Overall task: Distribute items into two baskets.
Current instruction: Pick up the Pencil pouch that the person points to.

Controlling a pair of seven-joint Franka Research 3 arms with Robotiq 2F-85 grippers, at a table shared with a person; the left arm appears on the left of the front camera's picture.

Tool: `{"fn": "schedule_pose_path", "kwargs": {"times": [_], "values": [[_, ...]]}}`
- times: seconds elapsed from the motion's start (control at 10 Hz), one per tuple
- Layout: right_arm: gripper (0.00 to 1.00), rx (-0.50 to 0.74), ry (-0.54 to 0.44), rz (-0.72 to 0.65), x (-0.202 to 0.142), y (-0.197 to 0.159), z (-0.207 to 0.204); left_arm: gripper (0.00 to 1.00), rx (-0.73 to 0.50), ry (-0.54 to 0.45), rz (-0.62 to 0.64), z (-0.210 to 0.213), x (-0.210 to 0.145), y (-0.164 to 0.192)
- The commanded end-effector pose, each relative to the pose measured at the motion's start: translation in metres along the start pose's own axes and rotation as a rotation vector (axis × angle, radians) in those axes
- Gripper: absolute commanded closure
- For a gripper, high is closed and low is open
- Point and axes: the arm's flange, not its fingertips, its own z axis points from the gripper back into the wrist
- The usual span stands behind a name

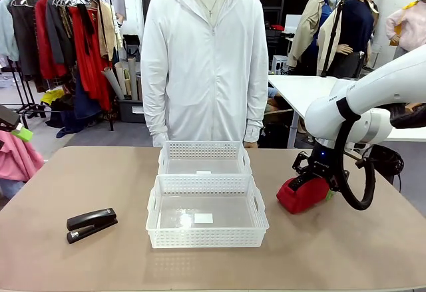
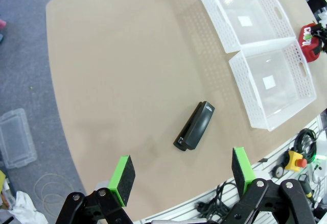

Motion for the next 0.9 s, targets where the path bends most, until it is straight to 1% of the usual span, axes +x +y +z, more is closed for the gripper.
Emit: {"fn": "schedule_pose_path", "kwargs": {"times": [0.0,0.2,0.5,0.8], "values": [[0.0,-0.01,-0.017,-0.013,-0.002,0.002,0.0,0.02,-0.009,-0.004,0.001,0.0,-0.001,0.0],[0.4,0.003,0.028,0.005,-0.001,0.001,0.0,0.02,-0.009,-0.004,0.001,0.0,-0.001,0.0],[1.0,-0.039,-0.001,0.029,-0.004,0.004,0.008,0.02,-0.009,-0.004,0.001,0.0,-0.001,0.0],[1.0,-0.109,-0.021,0.066,-0.004,0.012,0.01,0.02,-0.009,-0.004,0.001,0.0,-0.001,0.0]]}}
